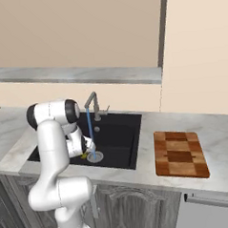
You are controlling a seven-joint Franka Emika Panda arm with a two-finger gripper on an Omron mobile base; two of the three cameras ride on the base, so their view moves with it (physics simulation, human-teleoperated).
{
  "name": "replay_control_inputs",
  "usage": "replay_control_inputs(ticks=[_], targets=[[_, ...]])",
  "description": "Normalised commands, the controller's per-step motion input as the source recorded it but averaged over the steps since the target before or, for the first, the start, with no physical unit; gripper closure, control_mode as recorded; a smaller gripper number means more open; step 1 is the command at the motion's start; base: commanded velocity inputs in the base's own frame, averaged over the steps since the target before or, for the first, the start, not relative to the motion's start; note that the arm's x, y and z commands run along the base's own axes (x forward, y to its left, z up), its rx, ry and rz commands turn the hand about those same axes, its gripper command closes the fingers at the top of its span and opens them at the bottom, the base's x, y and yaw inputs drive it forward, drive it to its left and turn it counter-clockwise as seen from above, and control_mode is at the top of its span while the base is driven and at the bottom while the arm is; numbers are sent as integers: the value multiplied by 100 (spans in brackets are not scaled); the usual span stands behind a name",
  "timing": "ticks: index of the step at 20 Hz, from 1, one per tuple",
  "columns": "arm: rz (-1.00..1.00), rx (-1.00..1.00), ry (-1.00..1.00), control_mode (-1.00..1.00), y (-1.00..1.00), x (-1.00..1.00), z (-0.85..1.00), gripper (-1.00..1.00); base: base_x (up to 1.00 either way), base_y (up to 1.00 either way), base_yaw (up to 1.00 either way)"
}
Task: Pick the pear from the sink and place it on the cutting board to airdry. Then turn off the sink faucet.
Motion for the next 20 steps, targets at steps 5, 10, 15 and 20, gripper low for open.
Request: replay_control_inputs(ticks=[5, 10, 15, 20], targets=[[-3, 2, 0, -100, -2, 14, -13, -100, 0, 0, 0], [-3, 4, 0, -100, -7, 13, -17, -100, 0, 0, 0], [-5, 4, 3, -100, -14, 0, -20, -100, 0, 0, 0], [-6, 4, 3, -100, -12, 0, -19, 100, 0, 0, 0]])
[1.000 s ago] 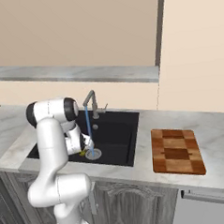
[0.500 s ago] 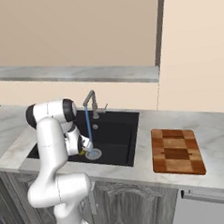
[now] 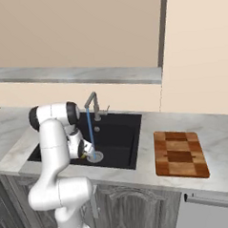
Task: Pick the pear from the sink and place it on the cutting board to airdry. Then turn off the sink faucet.
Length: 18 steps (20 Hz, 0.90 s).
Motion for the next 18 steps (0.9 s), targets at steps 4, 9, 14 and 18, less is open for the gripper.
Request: replay_control_inputs(ticks=[4, 9, 14, 18], targets=[[-4, 3, 0, -100, -16, 0, -1, 100, 0, 0, 0], [-2, 2, 0, -100, -8, 0, 11, 100, 0, 0, 0], [0, 8, 0, -100, -4, 0, 29, 100, 0, 0, 0], [0, 4, 0, -100, 0, 0, 36, 100, 0, 0, 0]])
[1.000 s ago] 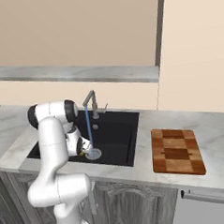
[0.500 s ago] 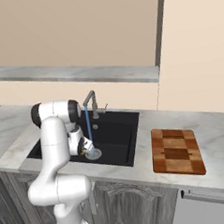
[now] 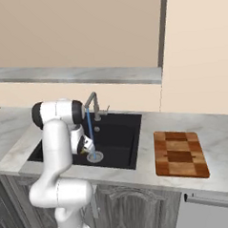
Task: Pick the pear from the sink and place it on the cutting board to airdry. Then turn off the sink faucet.
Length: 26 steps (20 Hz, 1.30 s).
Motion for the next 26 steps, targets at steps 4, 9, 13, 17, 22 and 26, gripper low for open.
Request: replay_control_inputs(ticks=[4, 9, 13, 17, 22, 26], targets=[[0, 0, -1, -100, 0, -3, 39, 100, 0, 0, 0], [0, 0, -2, -100, 0, -5, 43, 100, 0, 0, 0], [0, 0, 0, -100, 0, -9, 46, 100, 0, 0, 0], [1, 0, 0, -100, 0, -14, 49, 100, 0, 0, 0], [2, 0, 0, -100, 0, -15, 46, 100, 0, 0, 0], [3, 0, 6, -100, 0, -12, 57, 100, 0, 0, 0]])
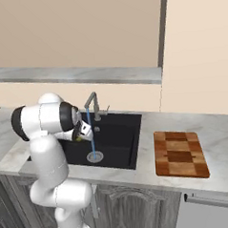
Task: Pick the pear from the sink and place it on the cutting board to airdry. Then turn off the sink faucet.
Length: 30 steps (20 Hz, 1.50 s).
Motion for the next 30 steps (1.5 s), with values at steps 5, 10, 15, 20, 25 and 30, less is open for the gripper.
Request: replay_control_inputs(ticks=[5, 10, 15, 20, 25, 30], targets=[[3, 0, 10, -100, 0, -22, 38, 100, 0, 0, 0], [1, 0, 7, -100, 0, -49, 25, 100, 0, 0, 0], [0, 0, 7, -100, 0, -62, 31, 100, 0, 0, 0], [0, 0, 8, -100, 0, -61, 59, 100, 0, 0, 0], [0, 1, 7, -100, 0, -52, 80, 100, 0, 0, 0], [0, 0, 1, -100, 0, -75, 30, 100, 0, 0, 0]])
